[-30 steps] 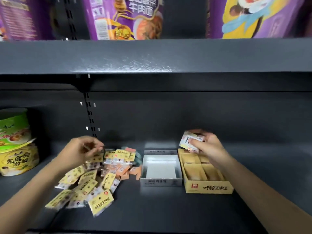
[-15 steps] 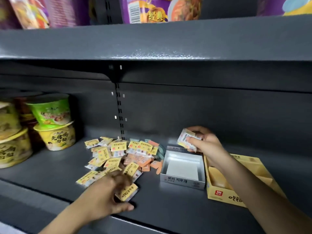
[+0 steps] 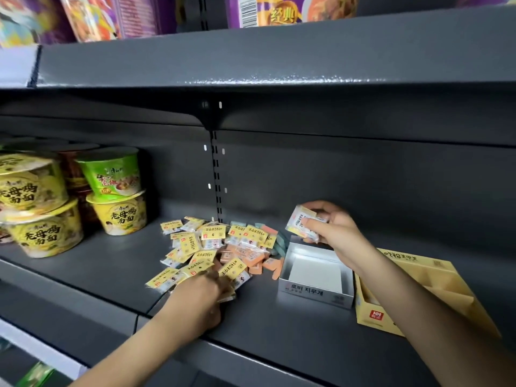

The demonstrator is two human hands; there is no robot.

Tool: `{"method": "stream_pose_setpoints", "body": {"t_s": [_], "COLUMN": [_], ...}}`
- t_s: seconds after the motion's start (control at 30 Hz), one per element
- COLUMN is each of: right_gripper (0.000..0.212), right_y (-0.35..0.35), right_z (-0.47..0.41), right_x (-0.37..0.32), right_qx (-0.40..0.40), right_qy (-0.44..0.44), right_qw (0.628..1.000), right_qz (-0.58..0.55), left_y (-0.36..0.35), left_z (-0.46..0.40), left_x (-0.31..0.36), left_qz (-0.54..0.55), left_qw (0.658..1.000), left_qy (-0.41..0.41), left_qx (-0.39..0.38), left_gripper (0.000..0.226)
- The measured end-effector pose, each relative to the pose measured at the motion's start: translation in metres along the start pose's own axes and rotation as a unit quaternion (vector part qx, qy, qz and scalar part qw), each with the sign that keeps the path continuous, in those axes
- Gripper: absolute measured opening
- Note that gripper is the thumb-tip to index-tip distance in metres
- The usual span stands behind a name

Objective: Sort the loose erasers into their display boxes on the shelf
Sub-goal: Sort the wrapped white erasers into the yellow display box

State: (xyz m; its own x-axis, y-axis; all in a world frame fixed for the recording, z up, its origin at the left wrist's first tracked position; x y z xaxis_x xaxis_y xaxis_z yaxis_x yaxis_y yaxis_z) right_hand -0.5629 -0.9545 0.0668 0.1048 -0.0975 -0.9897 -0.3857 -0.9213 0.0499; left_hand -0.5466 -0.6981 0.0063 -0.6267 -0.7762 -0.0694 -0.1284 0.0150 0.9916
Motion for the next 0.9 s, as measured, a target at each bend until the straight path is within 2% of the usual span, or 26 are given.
{"method": "stream_pose_setpoints", "body": {"t_s": [0.07,0.17,0.33,0.47,0.63,0.73,0.8,0.9], "right_gripper": [0.029,0.028,0.028,0.029,0.032,0.042,0.046,0.041], "right_y": [-0.001,-0.002,-0.005,-0.004,0.002,0.010,0.018,0.032], "right_z": [0.001,0.004,0.008,0.010,0.010,0.011,0.012,0.016], "right_x": [0.001,0.002,-0.002,-0.004,-0.006,-0.009,-0.010,-0.012], "right_qx": [-0.003,-0.013,-0.024,-0.027,-0.025,-0.010,-0.003,0.011], "right_qy": [0.000,0.000,0.003,0.006,0.006,0.003,0.002,0.011], "right_qw": [1.000,1.000,1.000,0.999,1.000,1.000,1.000,1.000], "right_qz": [0.001,-0.006,0.007,0.016,0.019,0.010,-0.007,-0.016], "left_y": [-0.002,0.001,0.008,0.001,-0.003,0.000,0.006,0.028], "left_z": [-0.001,-0.003,-0.005,-0.008,-0.012,-0.013,-0.012,-0.018], "left_x": [0.001,0.004,-0.003,-0.007,-0.005,-0.008,-0.012,-0.017], "left_qz": [-0.017,-0.031,-0.057,-0.071,-0.058,-0.033,0.022,0.079], "left_qw": [1.000,0.999,0.997,0.997,0.998,0.999,0.998,0.992], "left_qy": [0.003,-0.018,-0.030,0.003,0.030,0.014,0.012,0.004], "left_qx": [-0.001,-0.004,-0.053,-0.030,0.004,0.032,0.060,0.101], "left_gripper": [0.049,0.046,0.043,0.052,0.052,0.037,0.030,0.012]}}
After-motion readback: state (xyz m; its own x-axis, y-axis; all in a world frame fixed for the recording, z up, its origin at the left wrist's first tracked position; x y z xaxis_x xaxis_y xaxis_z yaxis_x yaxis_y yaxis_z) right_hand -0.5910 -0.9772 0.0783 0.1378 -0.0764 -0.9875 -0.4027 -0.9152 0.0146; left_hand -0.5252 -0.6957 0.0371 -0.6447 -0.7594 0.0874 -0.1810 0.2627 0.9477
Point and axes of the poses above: each hand's wrist, its own z-axis away from the middle knuckle, its own y-axis out of the back of the hand, x = y × z, the point moved 4 cm from there along -z, towards the middle knuckle, and after that the axes turned 3 degrees about x, right-handed, at the moved point
